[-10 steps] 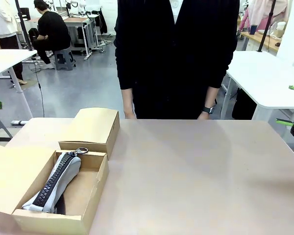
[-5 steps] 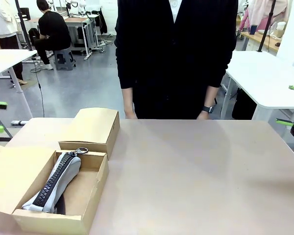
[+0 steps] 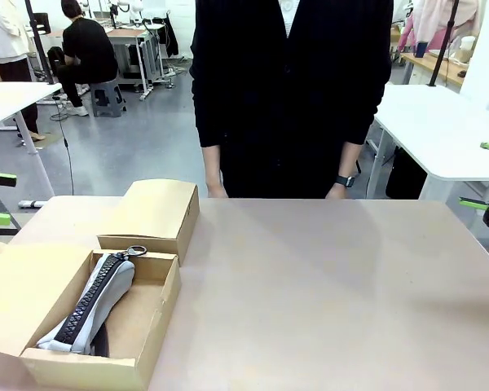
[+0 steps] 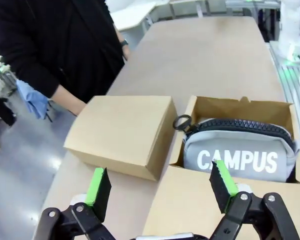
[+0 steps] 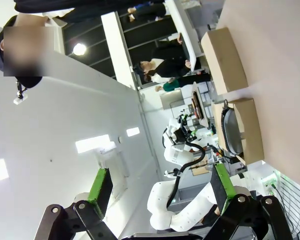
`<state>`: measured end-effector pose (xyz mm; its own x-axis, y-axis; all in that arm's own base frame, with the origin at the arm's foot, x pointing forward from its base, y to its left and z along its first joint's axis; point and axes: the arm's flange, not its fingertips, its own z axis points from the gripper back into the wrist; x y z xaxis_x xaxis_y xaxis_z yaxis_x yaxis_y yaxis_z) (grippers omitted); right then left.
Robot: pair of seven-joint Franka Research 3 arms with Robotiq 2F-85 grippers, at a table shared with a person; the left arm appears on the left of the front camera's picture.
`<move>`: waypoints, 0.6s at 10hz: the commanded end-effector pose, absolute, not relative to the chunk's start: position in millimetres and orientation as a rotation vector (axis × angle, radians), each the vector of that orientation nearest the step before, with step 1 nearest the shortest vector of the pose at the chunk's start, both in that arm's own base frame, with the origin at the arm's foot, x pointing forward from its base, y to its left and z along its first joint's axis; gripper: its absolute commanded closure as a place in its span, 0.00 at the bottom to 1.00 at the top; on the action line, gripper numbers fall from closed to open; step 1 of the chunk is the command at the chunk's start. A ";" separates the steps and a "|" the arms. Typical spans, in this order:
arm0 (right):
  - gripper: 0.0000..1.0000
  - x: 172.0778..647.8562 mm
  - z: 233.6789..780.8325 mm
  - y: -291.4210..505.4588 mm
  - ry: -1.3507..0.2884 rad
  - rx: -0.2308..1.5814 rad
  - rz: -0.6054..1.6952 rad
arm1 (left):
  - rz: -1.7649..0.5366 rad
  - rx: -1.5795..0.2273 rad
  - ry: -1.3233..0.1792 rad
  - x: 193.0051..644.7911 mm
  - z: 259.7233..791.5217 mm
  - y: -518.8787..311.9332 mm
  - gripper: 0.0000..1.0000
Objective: Place items inside the box.
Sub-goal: Close the lid of the Mailer Box closest to the robot.
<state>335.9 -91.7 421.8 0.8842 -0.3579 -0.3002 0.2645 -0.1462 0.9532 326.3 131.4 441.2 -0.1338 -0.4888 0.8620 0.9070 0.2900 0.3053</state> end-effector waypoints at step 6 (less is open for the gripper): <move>0.00 332.7 425.9 -93.2 -0.057 1.633 -0.543 | -1.478 -0.212 -0.949 323.5 423.4 251.6 0.00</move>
